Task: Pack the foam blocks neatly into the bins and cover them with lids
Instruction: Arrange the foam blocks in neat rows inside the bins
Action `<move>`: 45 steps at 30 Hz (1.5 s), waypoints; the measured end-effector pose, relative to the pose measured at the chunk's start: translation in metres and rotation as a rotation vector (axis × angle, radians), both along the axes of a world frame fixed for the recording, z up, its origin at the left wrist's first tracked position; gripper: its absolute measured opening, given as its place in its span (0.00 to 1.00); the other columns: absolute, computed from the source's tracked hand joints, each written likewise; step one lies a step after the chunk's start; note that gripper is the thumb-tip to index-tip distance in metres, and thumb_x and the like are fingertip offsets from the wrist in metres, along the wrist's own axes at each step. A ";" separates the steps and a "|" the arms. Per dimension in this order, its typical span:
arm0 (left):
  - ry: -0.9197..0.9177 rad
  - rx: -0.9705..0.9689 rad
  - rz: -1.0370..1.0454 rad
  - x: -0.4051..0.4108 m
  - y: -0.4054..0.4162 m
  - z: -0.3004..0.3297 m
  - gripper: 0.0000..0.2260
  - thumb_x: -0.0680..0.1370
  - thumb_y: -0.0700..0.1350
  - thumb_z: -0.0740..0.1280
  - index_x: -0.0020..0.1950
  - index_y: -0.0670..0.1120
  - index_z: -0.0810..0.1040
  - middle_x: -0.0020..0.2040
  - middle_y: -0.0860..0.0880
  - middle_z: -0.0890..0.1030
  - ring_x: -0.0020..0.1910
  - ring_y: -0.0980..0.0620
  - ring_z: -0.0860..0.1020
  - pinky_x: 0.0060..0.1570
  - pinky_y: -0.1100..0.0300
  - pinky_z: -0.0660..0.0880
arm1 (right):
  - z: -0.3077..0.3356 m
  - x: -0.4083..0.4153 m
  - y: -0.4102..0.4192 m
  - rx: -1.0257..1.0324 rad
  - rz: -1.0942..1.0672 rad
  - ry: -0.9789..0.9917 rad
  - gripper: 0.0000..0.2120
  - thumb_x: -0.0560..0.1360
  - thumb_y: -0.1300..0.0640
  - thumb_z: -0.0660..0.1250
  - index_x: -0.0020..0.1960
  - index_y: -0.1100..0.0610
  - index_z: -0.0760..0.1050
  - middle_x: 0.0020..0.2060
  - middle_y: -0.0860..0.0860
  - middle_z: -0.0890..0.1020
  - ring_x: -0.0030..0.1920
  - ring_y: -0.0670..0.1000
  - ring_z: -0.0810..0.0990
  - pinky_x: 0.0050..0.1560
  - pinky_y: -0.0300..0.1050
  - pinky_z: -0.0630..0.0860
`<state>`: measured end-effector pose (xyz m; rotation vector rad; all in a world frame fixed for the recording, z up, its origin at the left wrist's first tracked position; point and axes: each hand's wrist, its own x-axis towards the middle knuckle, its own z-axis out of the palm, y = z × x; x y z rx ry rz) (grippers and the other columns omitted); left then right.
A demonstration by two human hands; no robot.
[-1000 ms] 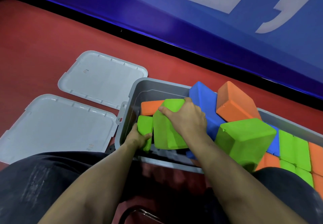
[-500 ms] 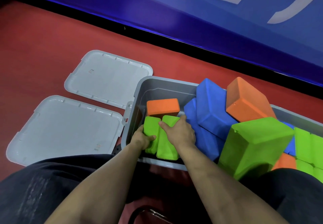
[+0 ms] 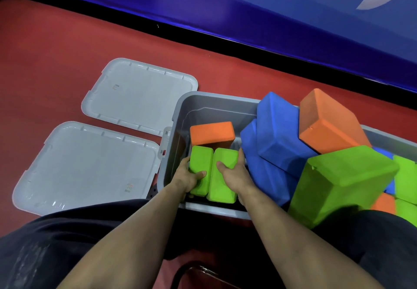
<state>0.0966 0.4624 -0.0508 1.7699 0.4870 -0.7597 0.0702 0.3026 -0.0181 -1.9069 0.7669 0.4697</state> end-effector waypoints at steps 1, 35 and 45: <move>0.002 0.004 -0.002 -0.001 0.001 0.001 0.35 0.75 0.42 0.76 0.77 0.49 0.63 0.65 0.43 0.77 0.61 0.41 0.78 0.57 0.40 0.79 | -0.002 -0.001 0.001 0.013 -0.016 0.006 0.51 0.70 0.37 0.70 0.83 0.49 0.45 0.79 0.51 0.62 0.77 0.56 0.66 0.75 0.54 0.66; 0.052 0.110 -0.339 0.029 0.001 0.004 0.52 0.67 0.40 0.80 0.79 0.54 0.49 0.70 0.44 0.70 0.68 0.43 0.72 0.69 0.44 0.71 | -0.058 -0.006 0.000 0.067 -0.143 0.133 0.48 0.67 0.29 0.70 0.78 0.50 0.57 0.69 0.51 0.75 0.69 0.60 0.74 0.70 0.60 0.70; 0.129 -0.002 -0.162 0.030 -0.008 0.003 0.42 0.75 0.46 0.76 0.81 0.48 0.53 0.68 0.46 0.76 0.65 0.45 0.76 0.69 0.45 0.72 | -0.068 -0.008 0.006 0.152 -0.251 0.112 0.57 0.51 0.20 0.70 0.73 0.49 0.66 0.63 0.51 0.80 0.63 0.56 0.79 0.65 0.57 0.76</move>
